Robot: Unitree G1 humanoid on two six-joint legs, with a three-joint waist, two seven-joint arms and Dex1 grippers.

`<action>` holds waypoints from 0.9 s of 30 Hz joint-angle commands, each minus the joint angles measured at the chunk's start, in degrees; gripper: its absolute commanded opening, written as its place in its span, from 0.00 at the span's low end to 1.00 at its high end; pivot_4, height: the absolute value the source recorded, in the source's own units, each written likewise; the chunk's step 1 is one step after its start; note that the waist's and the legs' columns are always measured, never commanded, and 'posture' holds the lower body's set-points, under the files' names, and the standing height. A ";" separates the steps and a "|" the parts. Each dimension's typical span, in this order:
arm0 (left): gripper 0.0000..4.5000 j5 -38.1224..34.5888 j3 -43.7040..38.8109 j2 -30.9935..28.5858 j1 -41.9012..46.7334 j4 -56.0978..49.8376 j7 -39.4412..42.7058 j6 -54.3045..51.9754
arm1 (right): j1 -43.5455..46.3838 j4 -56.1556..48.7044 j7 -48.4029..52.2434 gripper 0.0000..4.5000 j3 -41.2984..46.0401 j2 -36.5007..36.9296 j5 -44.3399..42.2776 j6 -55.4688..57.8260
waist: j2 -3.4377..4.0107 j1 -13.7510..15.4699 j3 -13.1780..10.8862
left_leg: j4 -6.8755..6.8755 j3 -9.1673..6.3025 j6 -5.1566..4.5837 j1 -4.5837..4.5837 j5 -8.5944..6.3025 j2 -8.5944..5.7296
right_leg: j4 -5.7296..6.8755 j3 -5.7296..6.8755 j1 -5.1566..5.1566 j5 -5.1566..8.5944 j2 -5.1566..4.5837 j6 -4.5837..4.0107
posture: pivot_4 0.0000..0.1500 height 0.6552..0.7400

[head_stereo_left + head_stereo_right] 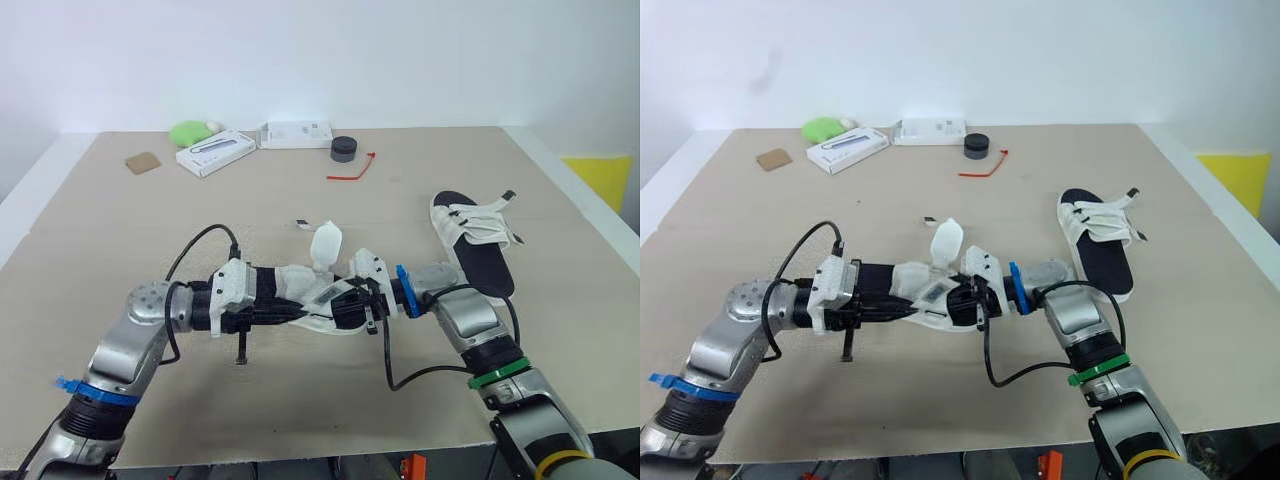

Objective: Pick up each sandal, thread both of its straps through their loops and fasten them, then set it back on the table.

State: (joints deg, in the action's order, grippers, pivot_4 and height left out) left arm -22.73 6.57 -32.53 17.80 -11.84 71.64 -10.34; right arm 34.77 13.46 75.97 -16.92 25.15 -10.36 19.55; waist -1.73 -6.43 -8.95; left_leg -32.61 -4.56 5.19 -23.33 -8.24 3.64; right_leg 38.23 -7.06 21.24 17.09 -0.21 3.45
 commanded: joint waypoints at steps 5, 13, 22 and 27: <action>0.02 0.07 -1.20 -3.47 -2.07 -1.86 4.52 9.19 | -1.96 2.39 0.70 0.00 -4.65 -0.33 2.45 1.23 | 0.01 -0.04 0.00 | 0.00 0.06 -0.01 0.00 -0.06 0.03 | 0.00 -0.03 0.04 0.02 0.00 0.01 | 1.00 1.00; 0.17 3.94 -1.05 -6.30 -6.71 3.14 7.71 23.51 | -1.47 3.07 0.79 0.00 -4.91 -0.53 2.70 0.85 | 0.01 -0.04 -0.01 | 0.00 0.12 -0.05 0.01 -0.12 0.05 | 0.00 -0.07 0.05 0.09 0.00 -0.05 | 1.00 1.00; 0.83 2.16 -1.36 -9.58 -8.60 1.22 4.32 15.66 | -1.07 3.65 1.20 0.00 -5.12 -0.70 2.88 0.52 | 0.01 -0.03 -0.01 | 0.00 0.20 -0.06 0.01 -0.13 0.09 | 0.00 -0.13 0.07 0.09 0.00 -0.06 | 1.00 1.00; 0.83 -17.54 -2.47 -23.33 -10.41 -6.58 5.59 -23.58 | -0.62 4.17 1.23 0.00 -5.10 -0.74 2.95 0.35 | -0.01 -0.28 -0.19 | 0.03 0.19 -0.16 0.01 -0.21 0.27 | 0.12 -0.08 0.16 0.17 0.17 -0.20 | 1.00 1.00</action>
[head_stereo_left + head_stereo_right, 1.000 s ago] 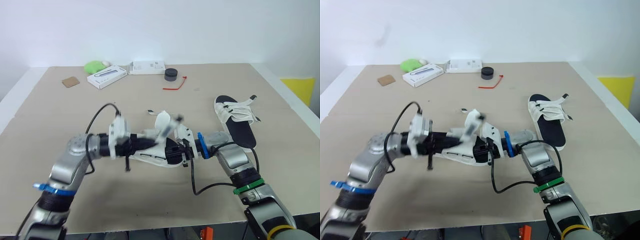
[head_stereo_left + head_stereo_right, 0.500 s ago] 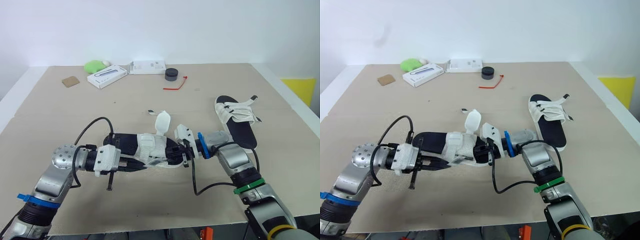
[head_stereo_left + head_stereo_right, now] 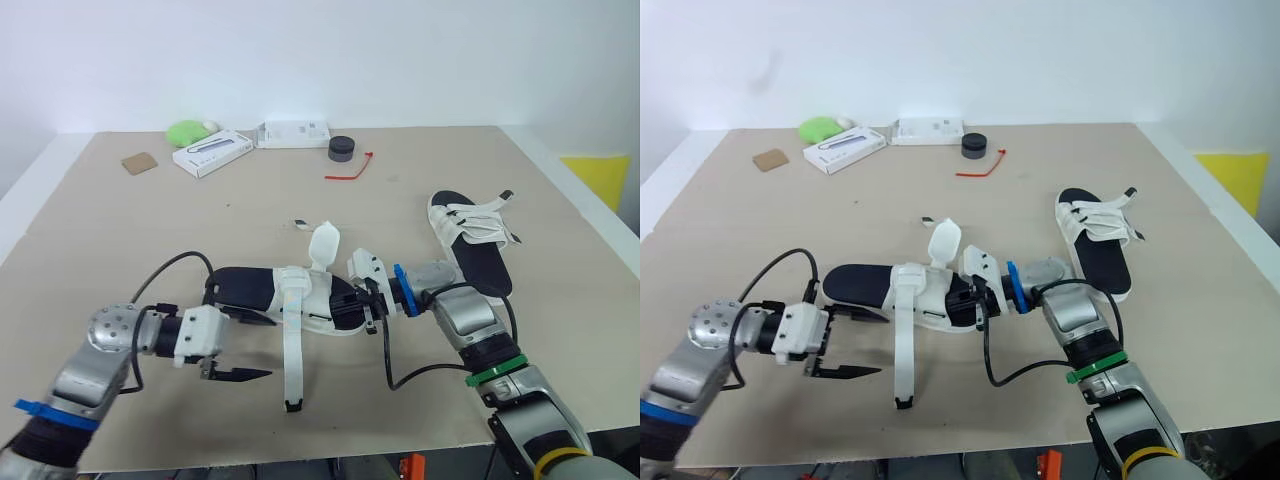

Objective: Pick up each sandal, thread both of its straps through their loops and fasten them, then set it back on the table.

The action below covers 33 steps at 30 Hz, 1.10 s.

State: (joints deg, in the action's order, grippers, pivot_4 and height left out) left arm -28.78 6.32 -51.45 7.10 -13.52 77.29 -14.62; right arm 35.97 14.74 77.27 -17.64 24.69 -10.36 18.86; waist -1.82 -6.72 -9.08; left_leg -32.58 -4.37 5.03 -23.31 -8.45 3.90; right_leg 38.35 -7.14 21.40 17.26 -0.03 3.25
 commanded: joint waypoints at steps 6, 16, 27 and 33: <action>0.83 -23.91 -1.87 2.55 4.52 -3.91 -13.13 -42.88 | -2.29 2.36 -0.38 0.00 -4.43 -0.43 2.71 1.49 | 0.04 0.02 -0.11 | -0.01 0.02 0.04 0.02 -0.03 -0.02 | 0.00 0.02 0.00 0.06 -0.02 0.01 | 1.00 1.00; 0.83 -25.19 -0.47 15.16 8.99 -0.49 -23.82 -51.83 | -3.27 0.55 -1.11 0.00 -3.98 0.02 2.30 2.66 | -0.05 0.09 -0.03 | -0.03 -0.03 0.12 0.07 -0.09 0.00 | 0.00 0.00 -0.04 -0.05 0.07 0.19 | 1.00 1.00; 0.60 -26.02 2.07 12.92 8.54 -3.20 -20.34 -56.43 | -3.32 -0.07 -2.10 0.00 -3.62 -0.13 2.06 3.28 | -0.06 0.01 -0.01 | -0.03 -0.03 0.19 0.08 -0.13 0.00 | 0.00 -0.03 -0.06 -0.06 0.10 0.22 | 1.00 1.00; 0.05 -27.22 1.81 12.54 8.35 -3.40 -19.43 -57.33 | -3.09 0.15 -2.25 0.00 -3.60 -0.20 2.02 3.20 | -0.09 0.05 -0.01 | -0.04 -0.02 0.20 0.09 -0.14 0.00 | -0.01 -0.03 -0.05 0.05 0.08 0.01 | 1.00 1.00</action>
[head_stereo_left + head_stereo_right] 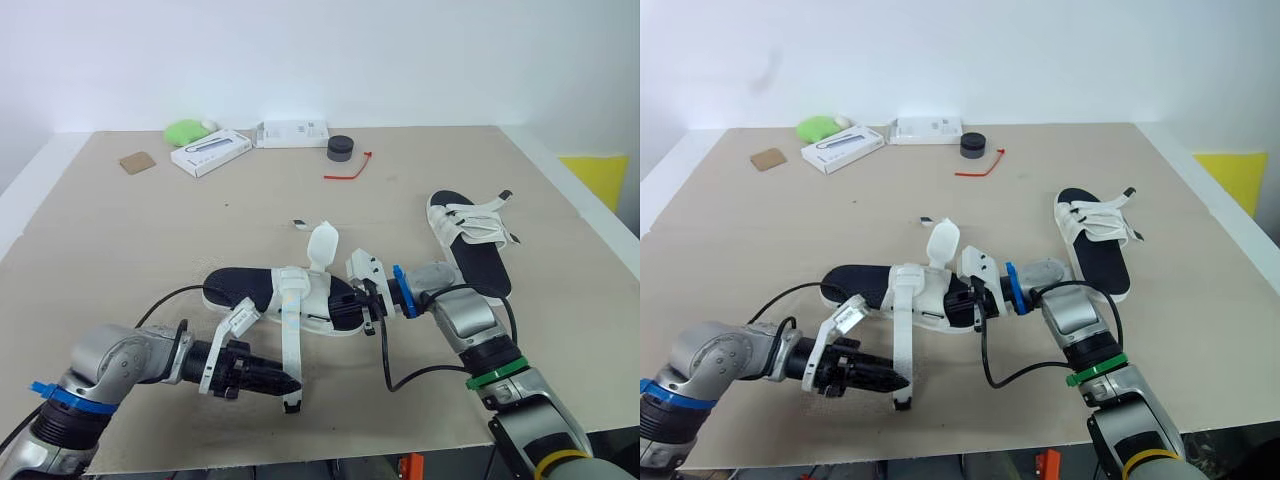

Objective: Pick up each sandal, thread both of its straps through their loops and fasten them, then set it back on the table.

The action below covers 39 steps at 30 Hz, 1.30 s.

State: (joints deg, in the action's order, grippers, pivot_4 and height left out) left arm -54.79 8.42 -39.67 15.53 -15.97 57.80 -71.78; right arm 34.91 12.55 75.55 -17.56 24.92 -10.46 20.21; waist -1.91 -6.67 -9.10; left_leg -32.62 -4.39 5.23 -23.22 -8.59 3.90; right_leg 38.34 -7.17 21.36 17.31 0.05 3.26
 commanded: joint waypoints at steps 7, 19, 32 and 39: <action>0.01 -1.32 -2.07 2.78 0.77 0.18 -2.02 0.00 | -1.64 2.62 -0.40 0.00 -3.64 -0.55 2.13 1.70 | 0.00 0.00 0.00 | 0.00 0.00 0.00 0.00 0.00 0.00 | 0.00 0.00 0.01 -0.08 0.01 0.14 | 1.00 1.00; 0.01 -8.79 -9.45 -1.82 20.56 12.75 5.58 -8.20 | -0.67 3.99 0.08 0.00 -3.86 -0.99 2.41 1.15 | -0.09 -0.10 -0.05 | 0.00 -0.01 0.00 -0.03 0.00 0.00 | -0.01 0.03 0.06 -0.12 0.03 0.20 | 1.00 1.00; 0.01 12.47 9.20 -0.17 37.58 39.19 23.60 6.00 | -0.42 4.86 -0.83 0.00 -3.50 -2.31 2.45 0.66 | -0.08 -0.79 -0.06 | 0.00 -0.15 0.04 -0.06 -0.02 0.00 | 0.01 0.07 0.08 -0.14 0.13 0.19 | 1.00 1.00; 0.01 19.37 10.40 5.39 46.07 51.90 29.21 10.02 | -0.22 4.77 -1.32 0.00 -3.00 -2.48 2.42 0.78 | -0.08 -1.00 -0.07 | 0.01 -0.18 0.04 -0.09 -0.02 0.01 | 0.05 0.02 0.15 -0.13 0.22 0.17 | 1.00 1.00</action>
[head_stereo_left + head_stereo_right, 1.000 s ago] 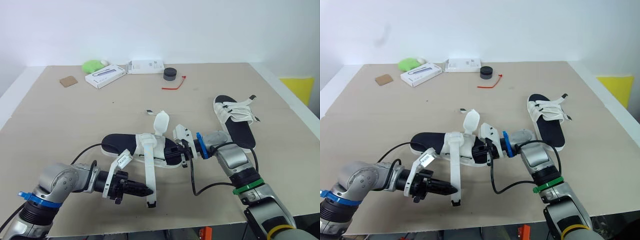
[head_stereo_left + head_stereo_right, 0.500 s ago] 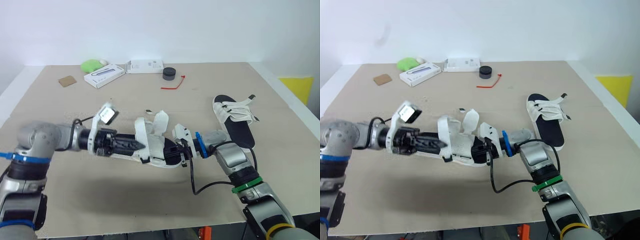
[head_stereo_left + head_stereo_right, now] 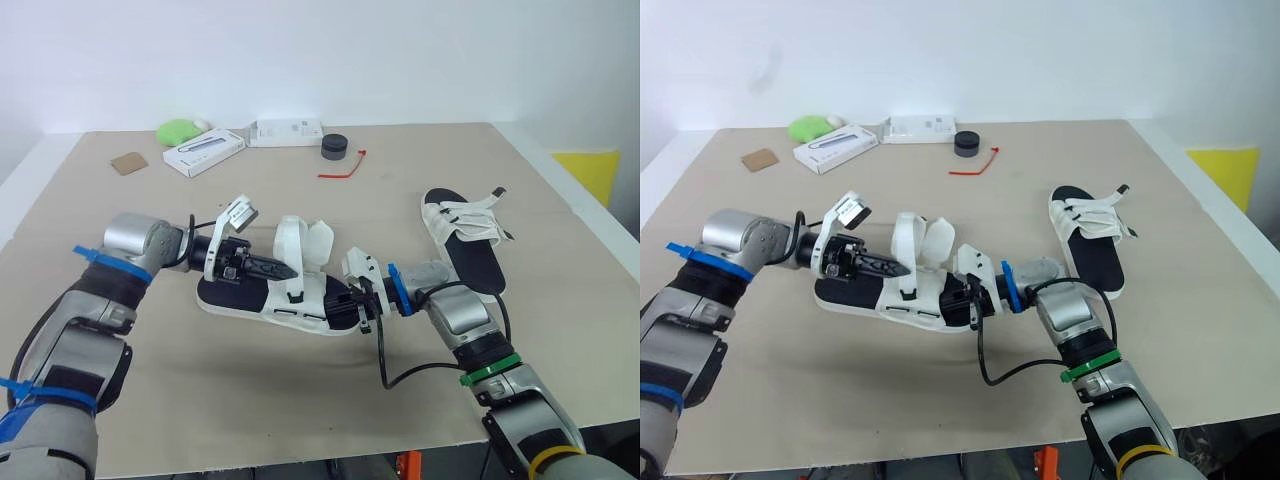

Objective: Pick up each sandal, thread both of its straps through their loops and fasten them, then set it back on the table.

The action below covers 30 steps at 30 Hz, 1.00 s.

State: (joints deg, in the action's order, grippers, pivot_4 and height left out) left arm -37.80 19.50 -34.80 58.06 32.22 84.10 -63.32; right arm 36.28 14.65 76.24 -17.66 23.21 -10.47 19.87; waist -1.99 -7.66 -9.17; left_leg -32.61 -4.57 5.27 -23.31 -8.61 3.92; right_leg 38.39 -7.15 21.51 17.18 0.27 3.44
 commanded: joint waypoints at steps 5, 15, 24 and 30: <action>0.01 6.14 1.27 -0.65 3.57 4.45 7.83 2.90 | -2.12 1.90 -2.22 0.00 -2.65 -0.47 2.27 1.43 | 0.00 -0.08 -0.01 | 0.00 -0.01 0.00 0.00 0.00 0.00 | 0.03 -0.03 0.00 0.00 0.01 0.00 | 1.00 1.00; 0.01 3.50 2.08 -2.86 0.25 -1.14 8.40 -2.03 | -2.02 1.83 -2.31 0.00 -2.81 -0.72 2.20 1.74 | 0.02 -0.08 -0.02 | 0.00 -0.04 0.00 -0.01 0.00 0.01 | 0.12 -0.03 0.00 0.02 0.01 -0.01 | 1.00 1.00; 0.01 2.97 3.28 -4.64 -4.06 -5.69 8.40 -3.19 | -1.93 2.13 -2.36 0.00 -2.95 -1.11 2.23 1.54 | 0.02 -0.12 -0.04 | -0.01 -0.07 -0.02 0.04 0.01 0.02 | 0.28 -0.04 0.03 0.06 0.07 -0.08 | 1.00 1.00; 0.01 5.91 3.92 -4.26 -5.50 -4.27 8.40 0.52 | -2.16 1.88 -2.39 0.00 -3.00 -1.03 2.21 1.60 | 0.01 -0.12 -0.04 | -0.01 -0.11 -0.03 0.05 0.02 0.04 | 0.52 -0.03 0.13 0.13 0.13 -0.15 | 1.00 1.00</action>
State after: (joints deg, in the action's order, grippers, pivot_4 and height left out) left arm -33.27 22.87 -38.66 52.89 28.17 91.83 -64.45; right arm 35.96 14.20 75.11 -17.58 22.64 -10.46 20.11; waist -1.98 -7.77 -9.21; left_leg -32.62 -4.68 5.24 -23.25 -8.59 3.96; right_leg 38.94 -7.19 21.64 17.31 0.40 3.28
